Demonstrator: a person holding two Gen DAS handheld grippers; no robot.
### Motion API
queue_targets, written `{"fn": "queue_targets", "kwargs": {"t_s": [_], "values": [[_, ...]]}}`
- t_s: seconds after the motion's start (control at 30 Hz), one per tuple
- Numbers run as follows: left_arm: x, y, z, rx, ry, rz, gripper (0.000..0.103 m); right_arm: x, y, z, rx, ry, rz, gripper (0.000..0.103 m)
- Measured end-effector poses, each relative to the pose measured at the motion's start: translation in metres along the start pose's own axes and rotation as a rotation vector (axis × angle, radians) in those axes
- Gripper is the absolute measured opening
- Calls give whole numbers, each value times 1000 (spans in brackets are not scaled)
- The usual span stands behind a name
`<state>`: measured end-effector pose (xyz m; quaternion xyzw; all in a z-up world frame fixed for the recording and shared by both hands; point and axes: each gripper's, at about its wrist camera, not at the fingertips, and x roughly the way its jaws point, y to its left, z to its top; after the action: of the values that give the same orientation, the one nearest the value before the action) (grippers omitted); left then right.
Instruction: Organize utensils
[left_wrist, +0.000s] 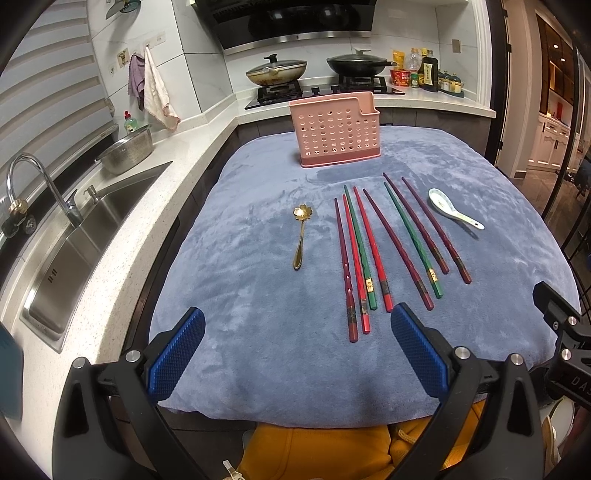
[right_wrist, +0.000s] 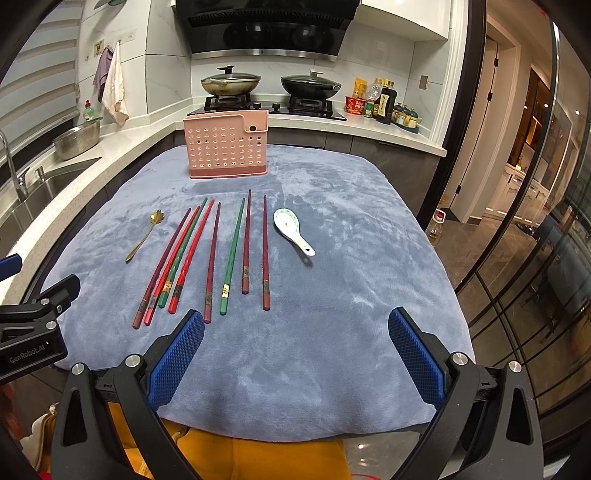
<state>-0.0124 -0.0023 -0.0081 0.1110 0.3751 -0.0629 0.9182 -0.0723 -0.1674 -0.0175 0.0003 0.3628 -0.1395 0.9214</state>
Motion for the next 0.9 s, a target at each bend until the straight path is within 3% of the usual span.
{"fn": "queue_targets", "kwargs": {"t_s": [0.53, 0.9], "values": [[45, 3, 13, -13, 92, -26, 96, 48, -6, 7, 23, 75, 20, 96], [118, 36, 40, -121, 139, -47, 96, 127, -24, 53, 63, 96, 45, 96]]}}
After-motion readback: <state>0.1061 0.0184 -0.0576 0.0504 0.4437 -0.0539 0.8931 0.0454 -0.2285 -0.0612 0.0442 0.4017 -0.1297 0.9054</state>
